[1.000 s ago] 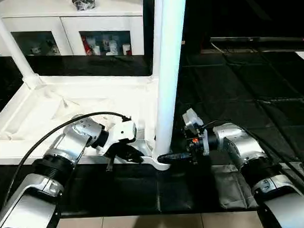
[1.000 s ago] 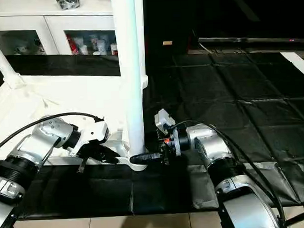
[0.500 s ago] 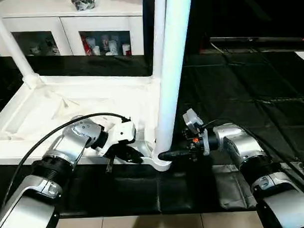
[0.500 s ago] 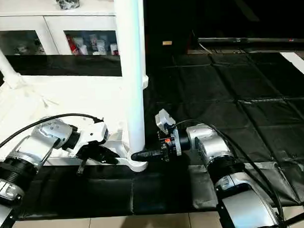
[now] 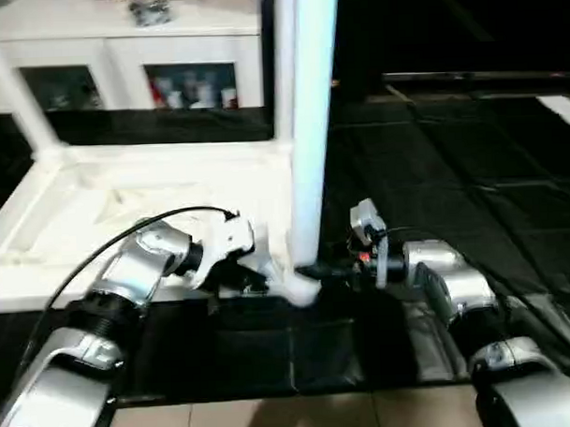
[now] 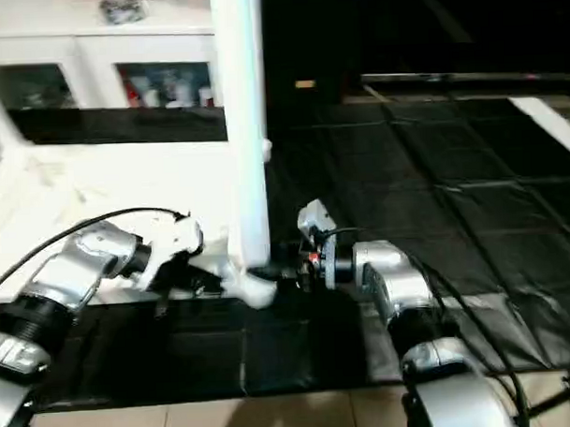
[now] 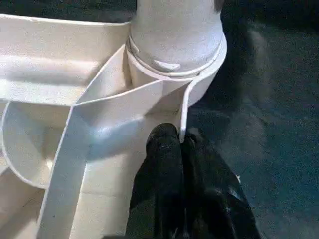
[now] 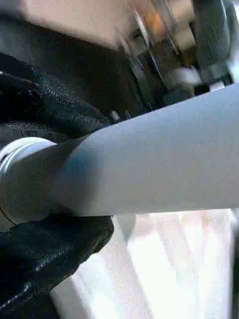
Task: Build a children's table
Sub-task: Rotate leg to tighten
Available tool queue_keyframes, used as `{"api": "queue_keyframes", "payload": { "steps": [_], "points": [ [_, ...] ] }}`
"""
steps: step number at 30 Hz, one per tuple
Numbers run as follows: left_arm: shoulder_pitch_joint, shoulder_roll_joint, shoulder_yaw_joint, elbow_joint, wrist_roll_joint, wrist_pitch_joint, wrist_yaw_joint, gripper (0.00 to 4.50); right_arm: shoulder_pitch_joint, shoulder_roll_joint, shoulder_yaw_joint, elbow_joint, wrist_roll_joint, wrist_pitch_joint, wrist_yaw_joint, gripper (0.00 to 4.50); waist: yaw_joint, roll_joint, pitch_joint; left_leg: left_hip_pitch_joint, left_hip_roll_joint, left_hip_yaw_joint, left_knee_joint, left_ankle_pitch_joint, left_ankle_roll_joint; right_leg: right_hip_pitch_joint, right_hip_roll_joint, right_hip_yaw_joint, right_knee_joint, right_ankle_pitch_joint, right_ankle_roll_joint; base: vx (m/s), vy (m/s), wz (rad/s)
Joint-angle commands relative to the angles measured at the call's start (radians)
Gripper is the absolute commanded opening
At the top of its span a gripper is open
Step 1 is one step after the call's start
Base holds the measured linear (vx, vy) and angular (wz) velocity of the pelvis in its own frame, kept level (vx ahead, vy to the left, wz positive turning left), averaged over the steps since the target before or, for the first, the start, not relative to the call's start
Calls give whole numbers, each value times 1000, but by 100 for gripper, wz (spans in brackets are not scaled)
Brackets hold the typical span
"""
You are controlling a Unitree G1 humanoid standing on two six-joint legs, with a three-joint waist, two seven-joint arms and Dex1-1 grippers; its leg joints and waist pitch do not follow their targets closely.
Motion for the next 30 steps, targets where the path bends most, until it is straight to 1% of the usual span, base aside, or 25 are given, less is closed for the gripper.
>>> {"api": "queue_keyframes", "payload": {
  "steps": [1, 2, 3, 5, 6, 7, 8, 10, 12, 13, 14, 15, 16, 17, 18, 19, 20, 21, 22, 24, 25, 26, 27, 29, 30],
  "points": [
    [-35, -91, 25, 6, -39, 58, 111, 0, 13, 73, -1, 11, 1, 55, -150, 202, -5, 6, -56, 9, 23, -13, -76, -317, -12, 42, -70, 50, -108, -520, -112, 0, 0, 0],
    [-35, -91, 25, 6, -39, 58, 111, 0, 13, 73, -1, 11, 1, 55, -150, 201, -13, 2, -58, 7, 20, -15, -75, -320, -10, 44, -70, 46, -111, -530, -103, 0, 0, 0],
    [-54, -128, 51, 23, -44, 93, 185, 0, 4, 109, -22, 31, 6, 79, -229, 200, -17, 3, -58, 3, 20, -16, -76, -315, -8, 47, -68, 46, -109, -522, -103, 0, 0, 0],
    [-73, -157, 69, 45, -43, 111, 249, 0, -13, 140, -36, 60, 0, 82, -311, 200, -25, 3, -58, 0, 20, -16, -76, -313, -4, 47, -68, 45, -111, -511, -103, 0, 0, 0],
    [-84, -172, 78, 58, -41, 117, 286, 0, -22, 156, -42, 76, -4, 84, -355, 200, -35, 3, -59, -7, 17, -18, -76, -308, 0, 51, -66, 43, -110, -503, -105, 0, 0, 0],
    [-97, -189, 86, 73, -39, 123, 324, 0, -36, 176, -50, 98, -12, 78, -414, 200, -36, 3, -59, -8, 15, -17, -76, -305, 1, 51, -66, 42, -111, -506, -101, 0, 0, 0],
    [-101, -194, 88, 77, -39, 126, 334, 0, -40, 182, -53, 106, -14, 75, -433, 200, -39, 4, -61, -5, 14, -16, -74, -297, 0, 47, -66, 44, -111, -496, -105, 0, 0, 0],
    [-119, -217, 98, 99, -34, 123, 385, 0, -64, 206, -60, 141, -23, 56, -499, 200, -41, 4, -62, -3, 13, -15, -73, -288, 1, 46, -66, 45, -111, -479, -112, 0, 0, 0],
    [-142, -240, 106, 127, -18, 109, 434, 0, -96, 239, -85, 172, -29, 33, -588, 200, -43, 5, -64, -3, 14, -12, -72, -260, 11, 45, -63, 49, -104, -409, -138, 0, 0, 0],
    [-147, -243, 106, 133, -12, 108, 444, 0, -103, 248, -98, 175, -31, 31, -619, 200, -43, 5, -66, -5, 16, -12, -72, -249, 13, 48, -62, 50, -98, -369, -148, 0, 0, 0],
    [-149, -243, 105, 135, -8, 107, 446, 0, -107, 250, -105, 178, -32, 28, -635, 200, -43, 5, -66, -5, 16, -12, -72, -249, 13, 48, -62, 50, -98, -369, -148, 0, 0, 0],
    [-151, -241, 103, 137, -4, 105, 447, 0, -113, 251, -112, 185, -37, 21, -659, 200, -43, 5, -68, -9, 18, -11, -72, -221, 23, 52, -62, 52, -90, -297, -171, 0, 0, 0],
    [-150, -235, 99, 135, -1, 97, 438, 0, -115, 242, -108, 194, -55, 11, -685, 200, -44, 1, -69, -11, 18, -10, -72, -210, 26, 54, -61, 51, -88, -277, -177, 0, 0, 0],
    [-148, -231, 96, 133, 1, 91, 431, 0, -116, 235, -104, 199, -69, 5, -701, 200, -42, 4, -69, -9, 18, -9, -71, -193, 29, 54, -62, 52, -84, -245, -190, 0, 0, 0],
    [-146, -226, 91, 132, 2, 82, 420, 0, -115, 226, -92, 207, -83, -7, -694, 200, -42, 4, -69, -10, 17, -8, -70, -191, 32, 54, -62, 52, -84, -237, -195, 0, 0, 0],
    [-140, -221, 86, 126, 1, 74, 404, 0, -109, 218, -83, 207, -91, -21, -674, 200, -43, -2, -69, -10, 17, -7, -70, -192, 37, 57, -62, 53, -84, -235, -196, 0, 0, 0],
    [-133, -215, 82, 117, -4, 74, 386, 0, -98, 207, -72, 197, -95, -42, -636, 200, -41, 1, -68, -11, 17, -7, -70, -192, 43, 58, -64, 52, -84, -241, -198, 0, 0, 0],
    [-115, -199, 71, 97, -8, 65, 344, 0, -79, 185, -81, 180, -78, -63, -583, 255, -40, 2, -68, -10, 17, -6, -70, -194, 49, 58, -64, 52, -86, -243, -197, 0, 0, 0],
    [-106, -191, 66, 87, -9, 69, 324, 0, -68, 170, -86, 170, -72, -77, -555, 269, -39, 1, -68, -11, 19, -6, -70, -193, 52, 60, -66, 53, -85, -238, -197, 0, 0, 0],
    [-101, -184, 61, 85, -8, 62, 309, 0, -60, 155, -86, 165, -75, -93, -537, 268, -34, 6, -73, -7, 24, -6, -68, -152, 64, 58, -65, 55, -77, -163, -225, 0, 0, 0],
    [-96, -175, 56, 82, -9, 55, 290, 0, -50, 136, -86, 158, -74, -101, -509, 274, -31, 6, -76, -7, 24, -4, -65, -129, 69, 59, -64, 56, -66, -98, -246, 0, 0, 0],
    [-91, -168, 50, 79, -9, 47, 271, 0, -41, 119, -86, 150, -73, -107, -483, 295, -27, 7, -77, -7, 24, -5, -65, -124, 72, 61, -61, 55, -65, -77, -249, 0, 0, 0],
    [-87, -163, 48, 75, -10, 47, 259, 0, -33, 105, -87, 141, -67, -109, -456, 307, -27, 6, -74, -7, 23, -3, -64, -129, 82, 59, -60, 55, -64, -61, -259, 0, 0, 0],
    [-77, -142, 34, 67, -7, 36, 216, 0, 4, 45, -95, 83, -32, -104, -329, 316, -24, 5, -73, -7, 22, -2, -64, -137, 87, 65, -60, 54, -66, -67, -258, 0, 0, 0],
    [-71, -127, 25, 65, -4, 20, 186, 0, 29, 3, -103, 38, -6, -96, -246, 325, -14, 9, -72, -7, 26, 0, -62, -152, 98, 64, -62, 54, -69, -83, -256, 0, 0, 0]
  ]
}}
